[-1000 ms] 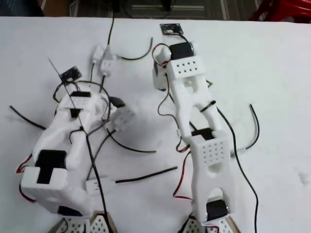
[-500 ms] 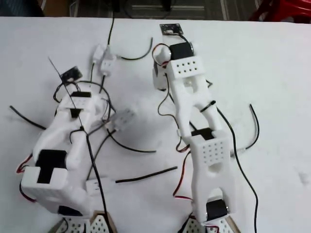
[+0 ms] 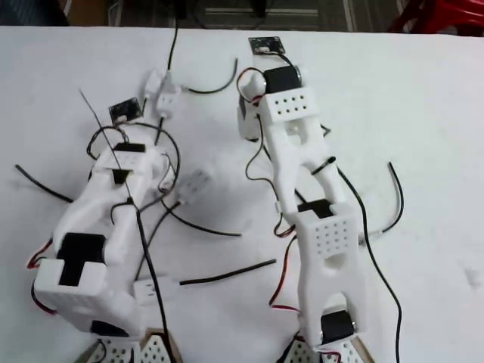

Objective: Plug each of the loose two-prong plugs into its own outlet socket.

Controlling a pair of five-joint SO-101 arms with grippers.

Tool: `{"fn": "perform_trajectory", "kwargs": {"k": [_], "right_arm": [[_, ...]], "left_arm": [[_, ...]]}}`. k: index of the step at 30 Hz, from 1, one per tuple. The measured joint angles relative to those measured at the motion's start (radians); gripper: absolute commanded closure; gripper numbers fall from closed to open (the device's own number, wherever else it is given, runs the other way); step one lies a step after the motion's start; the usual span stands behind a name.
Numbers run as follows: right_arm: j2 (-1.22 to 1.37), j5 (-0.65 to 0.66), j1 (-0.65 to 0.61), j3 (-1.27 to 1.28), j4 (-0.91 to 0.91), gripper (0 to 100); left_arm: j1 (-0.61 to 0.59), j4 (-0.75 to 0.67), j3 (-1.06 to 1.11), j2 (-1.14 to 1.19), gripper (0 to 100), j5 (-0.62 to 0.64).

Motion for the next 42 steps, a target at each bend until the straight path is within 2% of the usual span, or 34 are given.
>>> {"fn": "perform_trajectory", "kwargs": {"k": [9,13,16,19,24,28,31,42], "right_arm": [[0.000,0.000,0.000,0.000,0.000,63.7],[0.000,0.000,0.028,0.000,-0.021,63.7],[0.021,0.000,0.061,0.000,-0.048,63.7],[0.075,0.000,0.084,0.000,-0.078,63.7],[0.121,0.000,0.092,0.000,-0.123,63.7],[0.121,0.000,0.087,0.000,-0.126,63.7],[0.121,0.000,0.091,0.000,-0.126,63.7],[0.040,0.000,0.091,0.000,-0.115,63.7]], "left_arm": [[0.000,-0.176,0.002,-0.018,98,-0.144],[0.006,-0.199,0.023,-0.149,98,-0.163],[0.028,-0.267,0.087,-0.284,98,-0.164],[0.060,-0.390,0.203,-0.428,98,-0.204],[0.143,-0.698,0.482,-0.727,98,-0.379],[0.170,-0.961,0.717,-0.984,98,-0.408],[0.186,-1.073,0.839,-1.152,98,-0.408],[0.324,-1.125,1.111,-1.668,98,-0.417]]}}
